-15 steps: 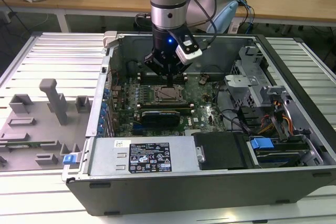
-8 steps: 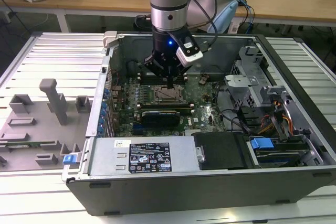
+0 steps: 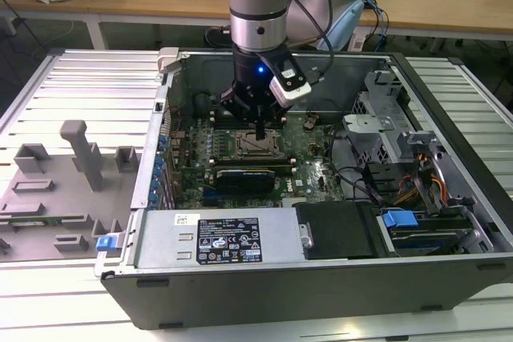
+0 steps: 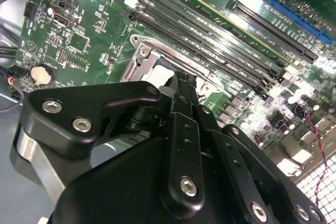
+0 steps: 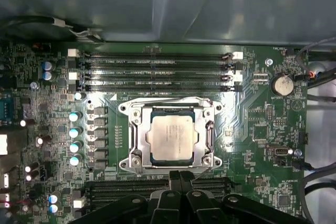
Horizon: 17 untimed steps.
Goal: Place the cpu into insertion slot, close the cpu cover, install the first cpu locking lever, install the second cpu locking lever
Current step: 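Install the second cpu locking lever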
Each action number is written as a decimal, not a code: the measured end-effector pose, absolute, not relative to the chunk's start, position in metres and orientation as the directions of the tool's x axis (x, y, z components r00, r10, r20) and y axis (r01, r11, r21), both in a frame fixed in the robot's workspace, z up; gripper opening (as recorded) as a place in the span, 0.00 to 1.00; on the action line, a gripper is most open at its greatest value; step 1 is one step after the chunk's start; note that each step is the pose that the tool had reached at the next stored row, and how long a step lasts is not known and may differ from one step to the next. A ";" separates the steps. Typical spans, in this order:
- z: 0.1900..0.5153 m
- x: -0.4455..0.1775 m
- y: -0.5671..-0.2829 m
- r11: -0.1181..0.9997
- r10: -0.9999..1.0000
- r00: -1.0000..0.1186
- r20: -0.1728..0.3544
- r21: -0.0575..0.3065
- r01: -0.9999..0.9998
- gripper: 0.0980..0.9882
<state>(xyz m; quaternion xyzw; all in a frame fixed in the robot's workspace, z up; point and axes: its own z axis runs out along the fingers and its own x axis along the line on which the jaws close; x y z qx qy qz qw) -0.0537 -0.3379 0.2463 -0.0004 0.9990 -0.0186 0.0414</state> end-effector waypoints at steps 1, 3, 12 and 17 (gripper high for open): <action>0.246 -0.054 -0.339 0.999 -0.002 -0.997 -0.083 -0.037 0.001 0.01; 0.246 -0.054 -0.341 0.999 -0.002 -0.997 -0.083 -0.037 0.001 0.01; 0.245 -0.055 -0.358 1.000 -0.001 -0.997 -0.083 -0.019 0.001 0.01; 0.243 -0.058 -0.364 1.000 0.003 -0.997 -0.083 0.029 0.001 0.01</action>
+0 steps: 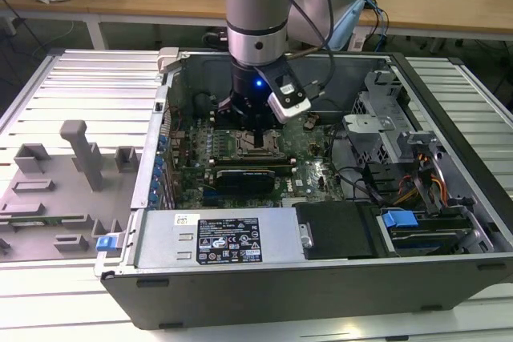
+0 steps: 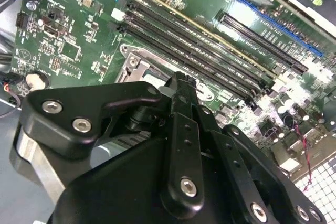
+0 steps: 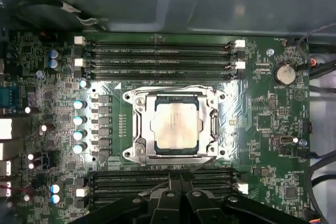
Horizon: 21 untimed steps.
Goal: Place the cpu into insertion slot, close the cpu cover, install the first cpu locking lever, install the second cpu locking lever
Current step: 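Install the second cpu locking lever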
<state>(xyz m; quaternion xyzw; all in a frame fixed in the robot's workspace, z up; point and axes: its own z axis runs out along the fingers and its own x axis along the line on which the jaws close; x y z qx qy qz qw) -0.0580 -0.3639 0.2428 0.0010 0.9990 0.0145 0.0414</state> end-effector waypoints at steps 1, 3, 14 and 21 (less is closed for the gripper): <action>0.242 -0.058 -0.365 1.000 0.003 -0.997 -0.083 0.030 0.001 0.01; 0.239 -0.060 -0.366 0.999 0.004 -0.997 -0.083 0.032 0.001 0.01; 0.224 -0.071 -0.368 0.999 0.004 -0.997 -0.081 0.038 0.001 0.01; 0.222 -0.072 -0.369 0.998 0.006 -0.997 -0.081 0.064 0.001 0.01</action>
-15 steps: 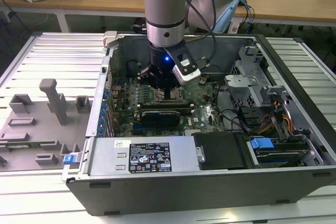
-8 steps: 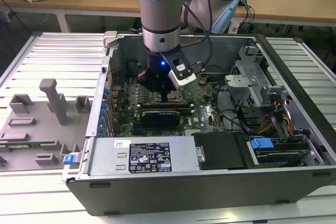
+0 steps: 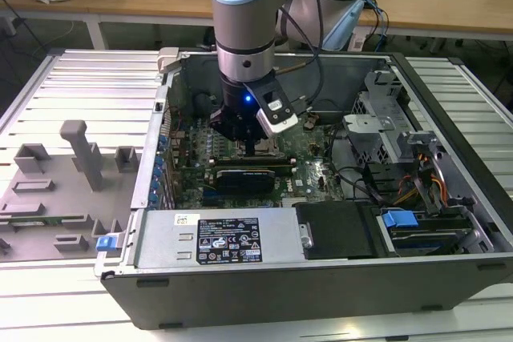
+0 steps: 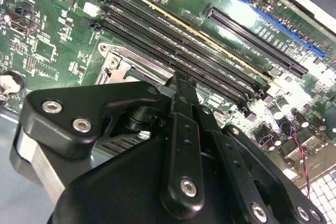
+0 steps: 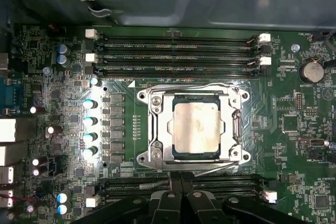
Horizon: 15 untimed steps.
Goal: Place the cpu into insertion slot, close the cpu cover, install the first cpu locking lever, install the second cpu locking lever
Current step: 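Install the second cpu locking lever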
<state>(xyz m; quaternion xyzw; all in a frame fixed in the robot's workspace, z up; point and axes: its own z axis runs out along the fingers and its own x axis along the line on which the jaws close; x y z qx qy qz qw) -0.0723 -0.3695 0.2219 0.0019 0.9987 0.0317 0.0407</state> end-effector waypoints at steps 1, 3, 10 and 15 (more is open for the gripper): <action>0.221 -0.074 -0.372 0.997 0.007 -0.997 -0.081 0.075 0.001 0.01; 0.220 -0.074 -0.376 0.996 0.008 -0.997 -0.081 0.089 0.001 0.01; 0.218 -0.074 -0.391 0.986 0.015 -0.997 -0.080 0.169 0.001 0.01; 0.215 -0.079 -0.404 0.971 0.021 -0.997 -0.079 0.239 0.001 0.01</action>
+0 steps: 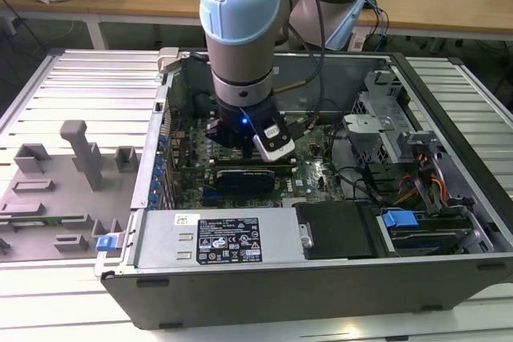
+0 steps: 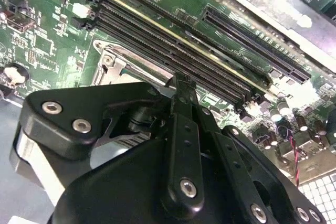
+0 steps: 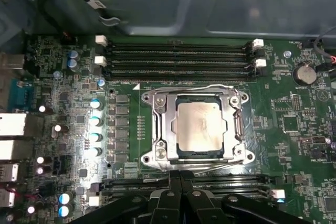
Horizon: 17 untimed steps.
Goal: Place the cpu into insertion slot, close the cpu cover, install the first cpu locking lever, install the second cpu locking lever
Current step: 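Install the second cpu locking lever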
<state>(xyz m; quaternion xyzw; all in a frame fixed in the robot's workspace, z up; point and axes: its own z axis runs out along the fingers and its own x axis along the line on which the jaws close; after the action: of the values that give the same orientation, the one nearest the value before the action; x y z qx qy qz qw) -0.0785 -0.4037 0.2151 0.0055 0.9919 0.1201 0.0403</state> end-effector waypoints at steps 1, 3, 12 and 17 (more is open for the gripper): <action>0.215 -0.080 -0.404 0.969 0.021 -0.997 -0.079 0.246 0.001 0.01; 0.214 -0.083 -0.406 0.966 0.022 -0.997 -0.078 0.259 0.001 0.01; 0.205 -0.095 -0.408 0.955 0.025 -0.997 -0.077 0.296 0.001 0.01; 0.201 -0.095 -0.408 0.950 0.026 -0.997 -0.076 0.311 0.001 0.01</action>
<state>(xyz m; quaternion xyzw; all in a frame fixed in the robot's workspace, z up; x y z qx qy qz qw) -0.0954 -0.4077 0.2010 0.0070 0.9867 0.1575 0.0399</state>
